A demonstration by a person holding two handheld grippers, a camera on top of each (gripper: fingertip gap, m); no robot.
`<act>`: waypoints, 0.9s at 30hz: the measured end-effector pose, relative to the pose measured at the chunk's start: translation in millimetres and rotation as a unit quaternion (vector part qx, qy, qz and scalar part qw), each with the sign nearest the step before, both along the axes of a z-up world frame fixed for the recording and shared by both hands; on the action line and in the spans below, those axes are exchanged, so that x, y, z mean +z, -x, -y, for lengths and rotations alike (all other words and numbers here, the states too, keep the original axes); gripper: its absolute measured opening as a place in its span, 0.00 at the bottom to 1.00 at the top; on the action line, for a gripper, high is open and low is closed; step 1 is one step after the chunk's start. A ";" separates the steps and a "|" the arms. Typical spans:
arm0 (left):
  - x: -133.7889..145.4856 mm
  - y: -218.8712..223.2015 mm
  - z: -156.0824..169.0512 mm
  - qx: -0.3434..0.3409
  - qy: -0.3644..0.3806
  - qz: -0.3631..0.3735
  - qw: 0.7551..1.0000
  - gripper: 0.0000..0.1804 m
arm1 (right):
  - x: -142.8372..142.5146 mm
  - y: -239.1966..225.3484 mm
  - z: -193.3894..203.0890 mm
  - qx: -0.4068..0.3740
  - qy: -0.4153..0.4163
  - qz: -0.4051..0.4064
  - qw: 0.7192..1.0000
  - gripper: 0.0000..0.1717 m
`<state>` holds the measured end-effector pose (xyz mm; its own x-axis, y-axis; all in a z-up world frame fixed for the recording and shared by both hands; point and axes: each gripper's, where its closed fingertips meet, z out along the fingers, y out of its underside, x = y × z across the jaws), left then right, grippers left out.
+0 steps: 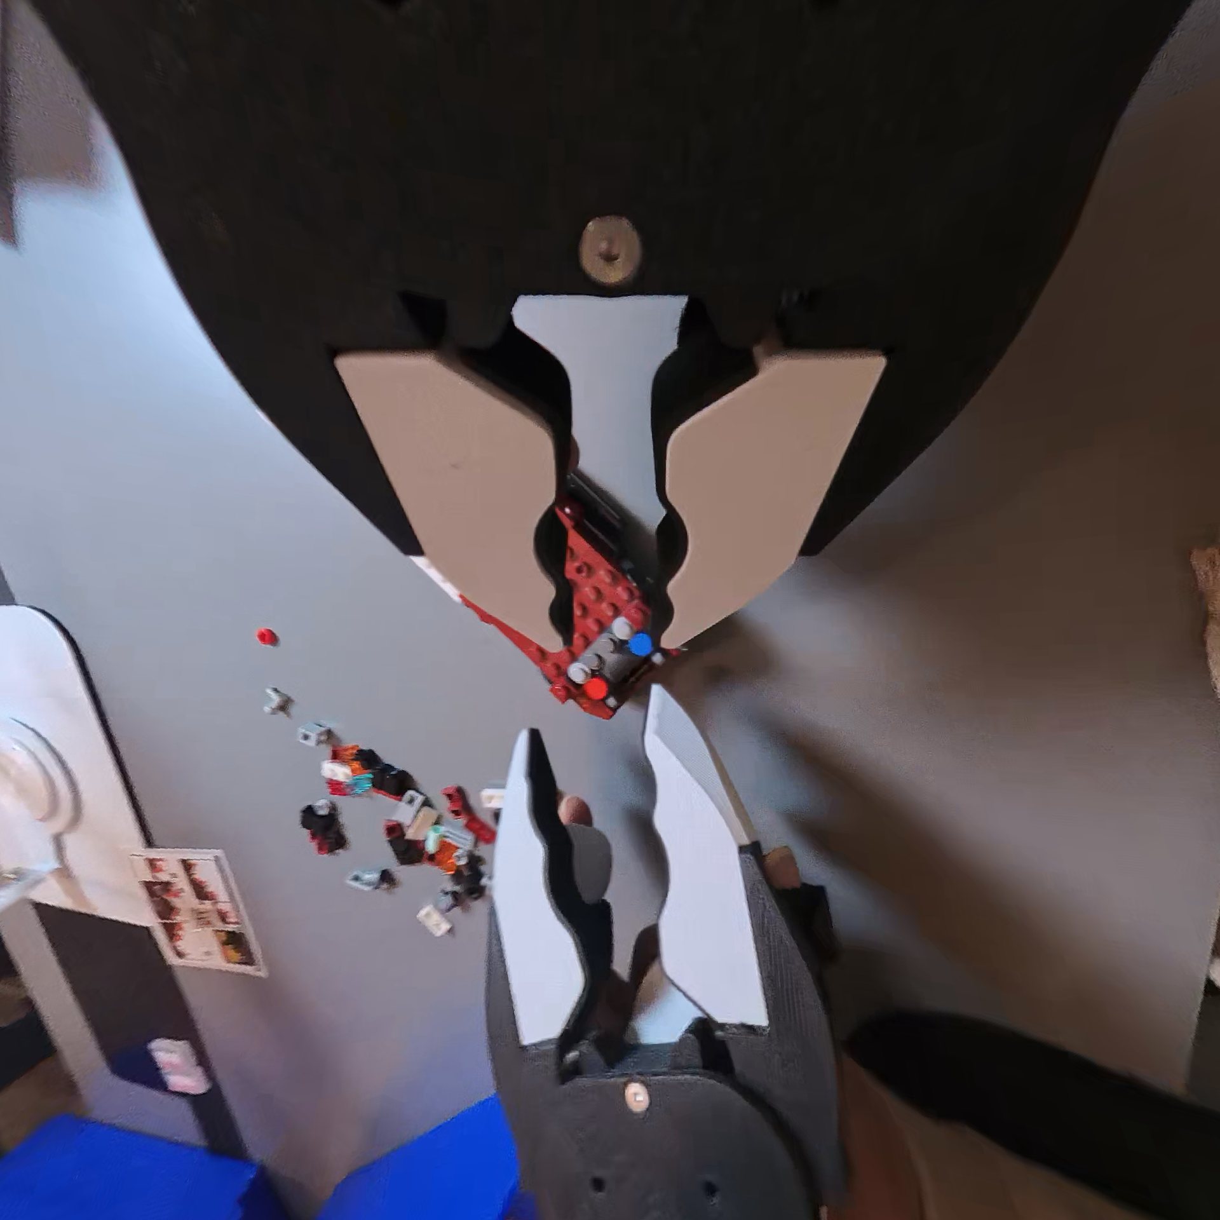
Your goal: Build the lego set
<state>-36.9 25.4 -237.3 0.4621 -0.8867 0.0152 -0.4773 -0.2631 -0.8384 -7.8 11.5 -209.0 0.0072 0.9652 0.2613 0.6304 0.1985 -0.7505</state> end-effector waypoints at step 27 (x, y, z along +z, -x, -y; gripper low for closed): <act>21.1 79.2 -78.1 0.214 -0.083 -0.006 0.973 0.04 | -11.9 -148.4 -90.6 -0.163 0.059 -0.054 0.983 0.19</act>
